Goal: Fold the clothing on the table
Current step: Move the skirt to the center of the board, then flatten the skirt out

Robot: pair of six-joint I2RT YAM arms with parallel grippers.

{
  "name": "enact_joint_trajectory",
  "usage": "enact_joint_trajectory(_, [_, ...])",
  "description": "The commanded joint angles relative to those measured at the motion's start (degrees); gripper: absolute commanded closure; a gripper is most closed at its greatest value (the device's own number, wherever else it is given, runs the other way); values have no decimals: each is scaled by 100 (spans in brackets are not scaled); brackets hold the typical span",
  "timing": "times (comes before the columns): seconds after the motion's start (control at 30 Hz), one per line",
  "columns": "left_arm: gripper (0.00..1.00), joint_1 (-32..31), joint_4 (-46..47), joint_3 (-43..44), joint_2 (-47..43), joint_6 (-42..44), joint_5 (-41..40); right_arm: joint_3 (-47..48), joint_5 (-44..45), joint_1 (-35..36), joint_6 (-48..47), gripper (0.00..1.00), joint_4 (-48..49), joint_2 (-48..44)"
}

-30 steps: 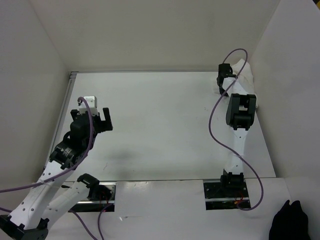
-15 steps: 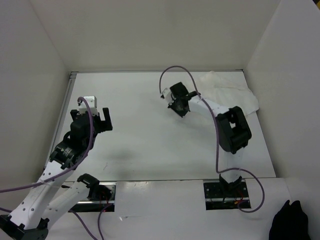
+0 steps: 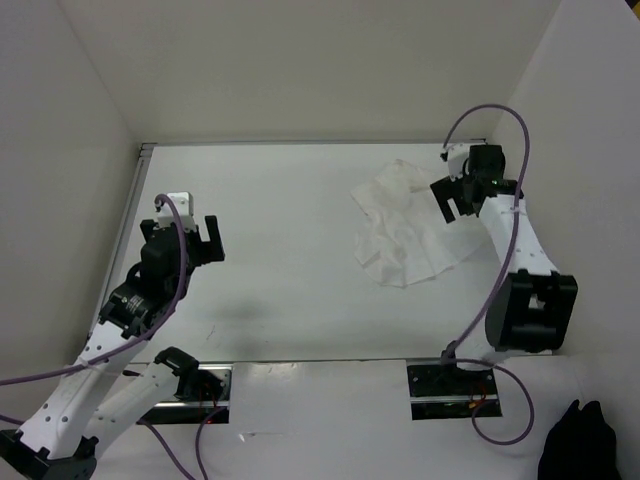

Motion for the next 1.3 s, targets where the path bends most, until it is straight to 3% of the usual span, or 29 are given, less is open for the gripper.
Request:
enact_joint_trajectory(0.0, [0, 10, 80, -2, 24, 6, -79, 242, -693, 1139, 308, 0, -37, -1063])
enact_joint_trajectory(0.13, [0, 10, 80, -2, 77, 6, -79, 398, 92, 2197, 564, 0, 386, -205])
enact_joint_trajectory(0.33, [0, 10, 80, -2, 77, -47, -79, 2059, 733, 2261, 1188, 0, 807, 2052])
enact_joint_trajectory(0.47, [0, 10, 80, -2, 130, -47, -79, 3130, 1225, 2261, 1188, 0, 808, 3107])
enact_joint_trajectory(0.57, [0, 10, 80, -2, 182, -47, -79, 3334, 1761, 2261, 1188, 0, 1010, 3558])
enact_joint_trajectory(0.7, [0, 10, 80, -2, 182, -47, -79, 3151, 2018, 2209, 1241, 0, 1432, 3525])
enact_joint_trajectory(1.0, [0, 10, 80, -2, 182, -47, -79, 1991, 2343, 1700, 109, 0, 2636, 2768])
enact_joint_trajectory(1.27, [0, 10, 80, -2, 182, -47, -132, 2342, 2194, 1215, 11, 4, 2496, 3164])
